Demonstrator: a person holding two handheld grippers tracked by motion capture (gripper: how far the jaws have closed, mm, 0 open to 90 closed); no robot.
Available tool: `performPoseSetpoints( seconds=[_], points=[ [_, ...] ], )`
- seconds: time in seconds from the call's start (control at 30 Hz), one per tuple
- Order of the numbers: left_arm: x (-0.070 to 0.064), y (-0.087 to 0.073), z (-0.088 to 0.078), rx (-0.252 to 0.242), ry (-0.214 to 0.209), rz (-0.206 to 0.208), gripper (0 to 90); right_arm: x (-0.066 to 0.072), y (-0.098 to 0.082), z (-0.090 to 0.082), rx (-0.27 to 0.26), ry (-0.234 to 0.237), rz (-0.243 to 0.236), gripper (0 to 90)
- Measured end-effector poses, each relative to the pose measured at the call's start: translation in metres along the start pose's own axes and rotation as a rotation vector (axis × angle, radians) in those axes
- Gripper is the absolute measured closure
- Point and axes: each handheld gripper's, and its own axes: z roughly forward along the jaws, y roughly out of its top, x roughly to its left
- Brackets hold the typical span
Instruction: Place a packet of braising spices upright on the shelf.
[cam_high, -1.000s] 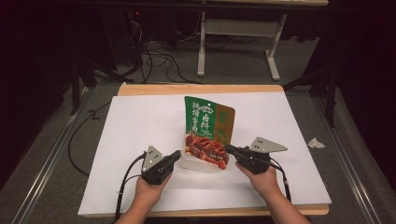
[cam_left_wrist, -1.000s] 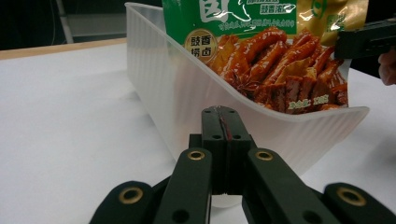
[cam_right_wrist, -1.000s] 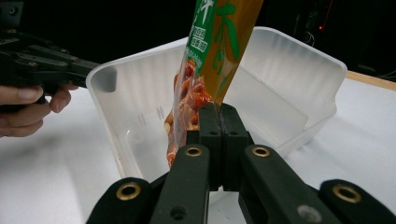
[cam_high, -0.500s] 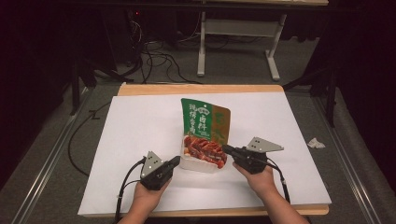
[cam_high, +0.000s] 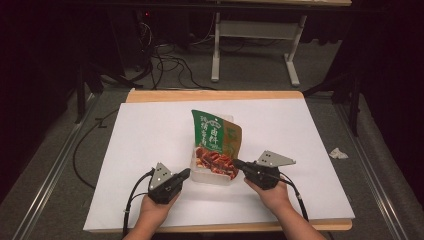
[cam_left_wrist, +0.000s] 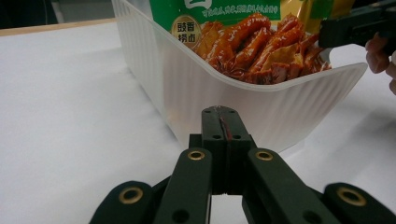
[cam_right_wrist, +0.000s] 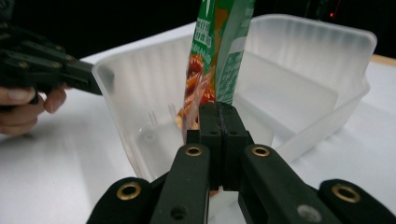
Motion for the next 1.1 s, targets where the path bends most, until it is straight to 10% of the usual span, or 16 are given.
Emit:
performPoseSetpoints(
  seconds=[0.43,0.73,1.1],
  points=[
    [0.010,0.002,-0.005,-0.009,0.071,-0.042,79.4,0.005,-0.007,0.002,0.035,0.018,0.007,90.0],
    [0.038,0.015,-0.033,-0.047,0.159,-0.077,62.1,-0.008,0.006,-0.037,-0.030,-0.006,0.027,52.3],
    [0.075,-0.007,-0.061,0.009,0.270,-0.031,28.2,-0.071,-0.013,-0.100,-0.066,-0.272,0.082,18.5]
  ],
)
